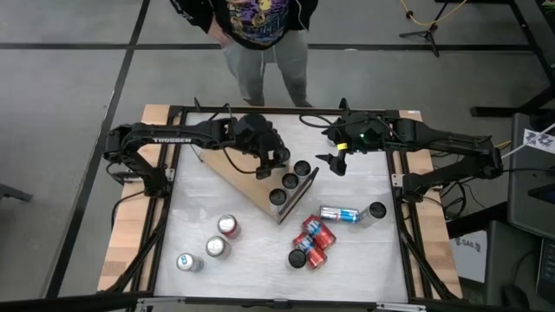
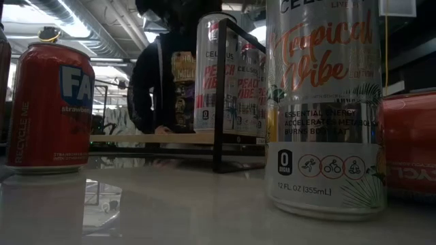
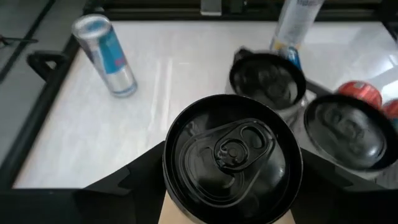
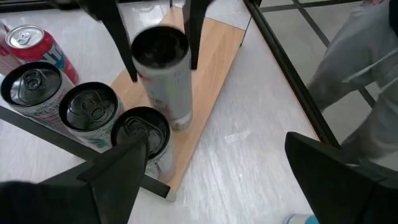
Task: Place canned beverage on shelf
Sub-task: Put the top left white-yellow soda can on the shelf
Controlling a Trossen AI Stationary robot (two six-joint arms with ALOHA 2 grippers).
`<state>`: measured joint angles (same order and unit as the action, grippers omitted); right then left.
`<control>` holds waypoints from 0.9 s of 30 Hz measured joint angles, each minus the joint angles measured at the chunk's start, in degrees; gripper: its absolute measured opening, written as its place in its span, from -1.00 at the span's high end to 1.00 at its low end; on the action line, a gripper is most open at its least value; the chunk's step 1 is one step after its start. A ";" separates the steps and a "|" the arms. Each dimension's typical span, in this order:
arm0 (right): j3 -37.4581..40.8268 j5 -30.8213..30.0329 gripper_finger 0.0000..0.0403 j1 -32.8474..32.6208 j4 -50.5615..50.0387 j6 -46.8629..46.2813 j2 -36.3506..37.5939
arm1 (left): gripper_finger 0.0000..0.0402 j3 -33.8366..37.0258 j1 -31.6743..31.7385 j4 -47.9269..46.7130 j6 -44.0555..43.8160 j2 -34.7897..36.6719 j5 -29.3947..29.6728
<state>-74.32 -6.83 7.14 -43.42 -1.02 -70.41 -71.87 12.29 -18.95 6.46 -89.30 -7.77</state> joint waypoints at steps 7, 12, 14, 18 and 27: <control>0.00 0.00 -0.86 0.01 0.00 -0.01 0.00 | -0.25 5.62 1.16 8.61 -0.30 0.00 -2.43; 0.00 0.00 -0.86 0.01 0.02 -0.02 0.00 | -0.26 7.72 1.20 11.46 -0.32 0.00 -3.42; 0.00 0.00 -0.86 0.02 0.02 -0.01 0.00 | -0.26 8.07 1.18 11.22 -0.33 -0.07 -3.53; 0.00 0.00 -0.86 0.00 0.02 -0.02 0.00 | -0.26 8.04 1.07 11.65 -0.32 -0.02 -3.58; 0.00 0.00 -0.86 0.00 0.02 -0.02 0.00 | -0.26 8.04 -0.07 10.79 -0.26 -0.02 -2.38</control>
<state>-74.32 -6.83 7.14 -43.40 -1.04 -70.41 -63.83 12.22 -8.16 6.19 -89.32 -10.15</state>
